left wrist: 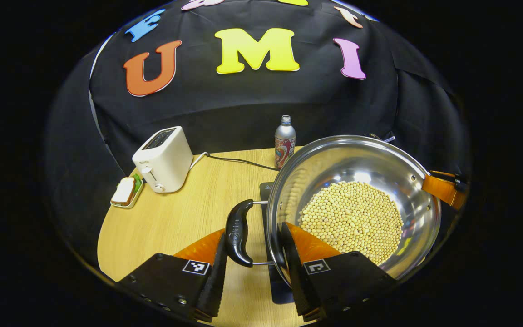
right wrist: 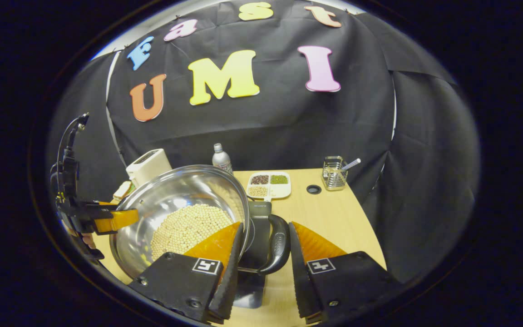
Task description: First push the handle of the pot to place it horizontally, then grasp the pot with both hands and set it on the induction cooktop.
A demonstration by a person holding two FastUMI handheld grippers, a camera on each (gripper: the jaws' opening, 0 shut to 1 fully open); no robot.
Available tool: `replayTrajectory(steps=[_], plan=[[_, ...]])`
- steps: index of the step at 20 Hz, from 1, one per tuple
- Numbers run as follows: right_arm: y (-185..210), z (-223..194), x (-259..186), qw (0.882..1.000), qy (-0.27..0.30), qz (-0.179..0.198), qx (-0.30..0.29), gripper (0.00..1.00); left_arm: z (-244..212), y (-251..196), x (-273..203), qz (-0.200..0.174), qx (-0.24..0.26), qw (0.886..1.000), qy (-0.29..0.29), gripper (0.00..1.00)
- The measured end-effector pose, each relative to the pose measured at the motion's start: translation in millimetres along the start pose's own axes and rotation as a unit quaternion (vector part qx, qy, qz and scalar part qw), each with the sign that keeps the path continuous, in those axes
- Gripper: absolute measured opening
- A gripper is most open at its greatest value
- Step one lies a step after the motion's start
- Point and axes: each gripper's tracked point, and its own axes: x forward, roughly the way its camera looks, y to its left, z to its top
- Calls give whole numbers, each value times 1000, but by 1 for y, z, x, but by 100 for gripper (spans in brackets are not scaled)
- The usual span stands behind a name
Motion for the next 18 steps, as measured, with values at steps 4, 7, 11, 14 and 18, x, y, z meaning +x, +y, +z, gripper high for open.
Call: replayTrajectory(steps=[4,7,11,14,18], plan=[[2,0,44,1000,4,-2,-2,53,0,7,43,1,-14,1000,14,60],[4,-3,72,1000,7,-1,0,53,0,12,63,5,-20,1000,22,60],[-3,-13,88,1000,13,1,19,56,-1,12,83,6,-12,1000,26,60],[-9,-23,95,999,20,-2,32,55,-9,6,91,2,-10,999,35,60],[-14,-31,102,998,19,8,60,58,-2,6,93,4,-4,1000,15,60]])
